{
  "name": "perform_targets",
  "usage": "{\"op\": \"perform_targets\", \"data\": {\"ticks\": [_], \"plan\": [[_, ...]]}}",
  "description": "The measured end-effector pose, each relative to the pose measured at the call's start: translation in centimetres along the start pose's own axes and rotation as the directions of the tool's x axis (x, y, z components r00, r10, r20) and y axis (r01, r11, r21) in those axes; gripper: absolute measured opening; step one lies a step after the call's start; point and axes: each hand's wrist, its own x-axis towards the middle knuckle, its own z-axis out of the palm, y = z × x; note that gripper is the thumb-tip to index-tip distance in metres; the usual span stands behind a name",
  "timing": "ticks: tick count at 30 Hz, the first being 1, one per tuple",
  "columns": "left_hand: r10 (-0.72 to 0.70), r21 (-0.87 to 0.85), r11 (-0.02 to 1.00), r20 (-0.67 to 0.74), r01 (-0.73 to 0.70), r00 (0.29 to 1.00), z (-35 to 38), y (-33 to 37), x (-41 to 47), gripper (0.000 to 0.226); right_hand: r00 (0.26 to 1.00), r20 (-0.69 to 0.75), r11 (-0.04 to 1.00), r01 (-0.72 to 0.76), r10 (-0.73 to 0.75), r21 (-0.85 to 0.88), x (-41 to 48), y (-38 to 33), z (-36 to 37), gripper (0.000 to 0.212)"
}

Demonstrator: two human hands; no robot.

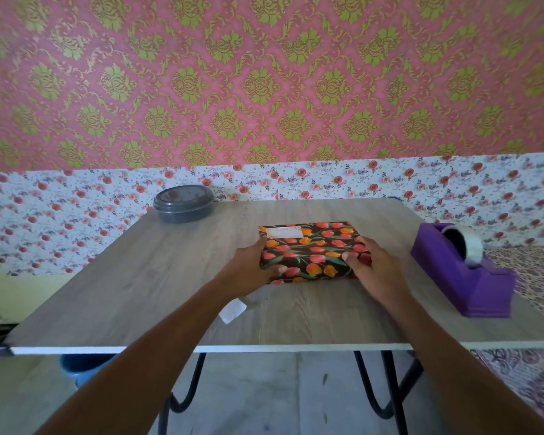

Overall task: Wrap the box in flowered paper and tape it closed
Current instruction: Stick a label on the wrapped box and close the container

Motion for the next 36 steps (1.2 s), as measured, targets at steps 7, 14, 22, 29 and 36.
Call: {"op": "perform_targets", "data": {"ticks": [7, 14, 22, 29, 36], "plan": [[-0.063, -0.102, 0.993, -0.098, 0.053, 0.993, -0.6, -0.8, 2.1, 0.067, 0.997, 0.061, 0.999, 0.038, -0.038, 0.013, 2.5, -2.0, -0.1, 0.080], [-0.146, -0.276, 0.959, -0.271, 0.069, 0.951, -4.1, -5.3, 8.6, 0.058, 0.990, 0.079, 0.993, 0.121, -0.121, 0.003, 10.0, -6.1, 3.4, 0.063], [-0.126, -0.121, 0.988, -0.278, 0.096, 0.952, -5.0, -9.5, 18.7, 0.035, 0.996, 0.060, 0.997, 0.061, -0.063, 0.038, 19.4, -8.2, 8.6, 0.052], [-0.079, -0.048, 0.997, -0.320, 0.067, 0.944, -3.4, -12.9, 24.5, 0.035, 1.000, 0.013, 1.000, 0.010, -0.011, 0.006, 25.1, -7.2, 13.0, 0.054], [-0.079, -0.043, 0.997, -0.304, 0.070, 0.949, -3.3, -14.2, 26.5, 0.041, 0.998, 0.019, 0.998, 0.059, -0.058, -0.036, 27.0, -6.2, 14.2, 0.057]]}}
